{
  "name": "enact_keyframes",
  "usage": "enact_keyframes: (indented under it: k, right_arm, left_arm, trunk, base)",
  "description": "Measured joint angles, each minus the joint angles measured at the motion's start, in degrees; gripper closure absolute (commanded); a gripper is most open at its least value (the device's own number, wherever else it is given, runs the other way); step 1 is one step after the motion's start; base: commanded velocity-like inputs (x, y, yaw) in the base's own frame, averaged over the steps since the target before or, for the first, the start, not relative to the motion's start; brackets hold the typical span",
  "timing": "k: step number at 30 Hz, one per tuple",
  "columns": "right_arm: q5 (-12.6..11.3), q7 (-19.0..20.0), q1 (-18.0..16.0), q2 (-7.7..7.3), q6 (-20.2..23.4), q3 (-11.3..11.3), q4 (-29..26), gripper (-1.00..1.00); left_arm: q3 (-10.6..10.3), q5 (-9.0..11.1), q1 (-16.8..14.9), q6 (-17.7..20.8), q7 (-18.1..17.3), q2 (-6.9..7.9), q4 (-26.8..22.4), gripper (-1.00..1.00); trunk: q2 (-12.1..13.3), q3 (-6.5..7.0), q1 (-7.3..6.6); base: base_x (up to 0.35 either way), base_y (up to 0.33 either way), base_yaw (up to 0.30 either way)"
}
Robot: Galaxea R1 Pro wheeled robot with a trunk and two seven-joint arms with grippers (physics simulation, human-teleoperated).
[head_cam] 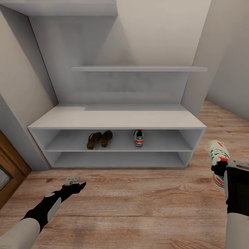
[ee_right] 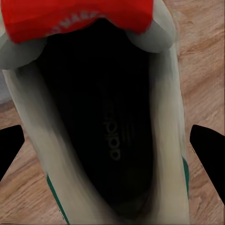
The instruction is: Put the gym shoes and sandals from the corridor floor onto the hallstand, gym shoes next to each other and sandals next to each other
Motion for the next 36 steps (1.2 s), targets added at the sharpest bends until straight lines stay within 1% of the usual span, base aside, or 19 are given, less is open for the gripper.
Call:
enact_keyframes:
  k: [2, 4, 8, 10, 14, 18, 21, 23, 26, 28, 29, 30, 31, 33, 34, 36]
  right_arm:
    - [-0.18, 0.02, -0.03, 0.23, 0.0, 1.92, -0.01, 1.0]
    - [-0.16, 0.03, -0.02, 0.96, 0.0, 2.79, -0.02, 1.0]
    - [-0.07, -0.03, -0.01, 2.65, 0.0, 3.4, -0.05, 1.0]
    - [0.06, -0.05, -0.02, 3.13, 0.0, 3.52, -0.07, 1.0]
    - [0.1, -0.03, -0.02, 3.77, 0.0, 4.29, -0.07, 1.0]
    - [-0.2, 0.0, 0.0, 4.59, -0.01, 8.19, -0.08, 1.0]
    - [-0.04, 0.01, 0.0, 4.91, -0.05, 9.62, -0.08, 1.0]
    - [0.15, 0.01, -0.01, 5.05, -0.09, 10.26, -0.09, 1.0]
    - [0.17, 0.01, 0.0, 5.26, -0.15, 10.62, -0.09, 1.0]
    - [-0.05, 0.03, -0.01, 6.33, -0.17, 10.75, -0.08, 1.0]
    - [0.12, 0.0, -0.03, 6.59, -0.17, 10.76, -0.09, 1.0]
    - [-0.58, 0.05, -0.03, 7.82, -0.2, 11.65, -0.07, 1.0]
    - [0.03, 0.0, -0.03, 7.89, -0.18, 12.02, -0.09, 1.0]
    - [-0.09, 0.0, -0.02, 7.95, -0.18, 13.72, -0.09, 1.0]
    - [0.2, -0.01, -0.03, 7.94, -0.17, 13.94, -0.09, 1.0]
    - [0.04, 0.01, -0.04, 8.02, -0.18, 14.68, -0.02, 1.0]
  left_arm:
    - [-0.02, 0.0, -0.03, 0.0, 0.0, 0.0, 0.0, -1.0]
    - [-0.06, 0.0, -0.04, 0.0, 0.0, 0.0, 0.0, -1.0]
    - [-0.07, 0.0, -0.05, 0.0, 0.01, 0.0, 0.0, -1.0]
    - [-0.08, 0.0, -0.06, 0.0, -0.02, 0.0, 0.0, -1.0]
    - [-0.09, 0.0, -0.05, 0.0, -0.01, 0.0, 0.0, -1.0]
    - [-0.09, 0.0, -0.03, 0.0, -0.01, 0.0, 0.0, -1.0]
    - [-0.09, 0.0, -0.03, 0.0, 0.01, 0.0, 0.0, -1.0]
    - [-0.09, 0.0, -0.03, 0.0, 0.01, 0.0, 0.0, -1.0]
    - [-0.09, 0.0, -0.04, 0.0, 0.02, 0.0, 0.0, -1.0]
    - [-0.09, 0.0, -0.06, 0.0, 0.02, 0.0, 0.0, -1.0]
    - [-0.09, 0.0, -0.06, 0.0, 0.0, 0.0, 0.0, -1.0]
    - [-0.07, 0.0, -0.07, -0.01, -0.02, 0.0, 0.01, -1.0]
    - [-0.07, 0.0, -0.04, 0.0, -0.03, 0.0, 0.0, -1.0]
    - [-0.08, 0.0, -0.06, -0.02, -0.04, 0.0, 0.0, -1.0]
    - [-0.08, 0.0, -0.04, -0.01, -0.04, 0.0, 0.0, -1.0]
    - [-0.09, 0.0, -0.04, 0.0, -0.03, 0.0, 0.0, -1.0]
  trunk:
    - [0.0, 0.0, 0.0]
    - [0.0, 0.0, 0.0]
    - [0.0, 0.0, 0.0]
    - [0.0, 0.0, 0.0]
    - [0.0, 0.0, 0.0]
    - [0.0, 0.0, 0.0]
    - [0.0, 0.0, 0.0]
    - [0.0, 0.0, 0.0]
    - [0.0, 0.0, 0.0]
    - [0.0, 0.0, 0.0]
    - [0.0, 0.0, 0.0]
    - [0.0, 0.0, 0.0]
    - [0.0, 0.0, 0.0]
    - [0.0, 0.0, 0.0]
    - [0.0, 0.0, 0.0]
    - [0.0, 0.0, 0.0]
  base:
    - [0.0, 0.0, 0.0]
    - [0.0, 0.0, 0.0]
    - [0.0, 0.0, 0.0]
    - [0.0, 0.0, 0.0]
    - [0.0, 0.0, 0.0]
    - [0.0, 0.0, 0.0]
    - [0.0, 0.0, 0.0]
    - [0.0, 0.0, 0.0]
    - [0.0, 0.0, 0.0]
    - [0.0, 0.0, 0.0]
    - [0.0, 0.0, 0.0]
    - [0.0, 0.0, 0.0]
    - [0.0, 0.0, 0.0]
    - [0.0, 0.0, 0.0]
    - [0.0, 0.0, 0.0]
    - [0.0, 0.0, 0.0]
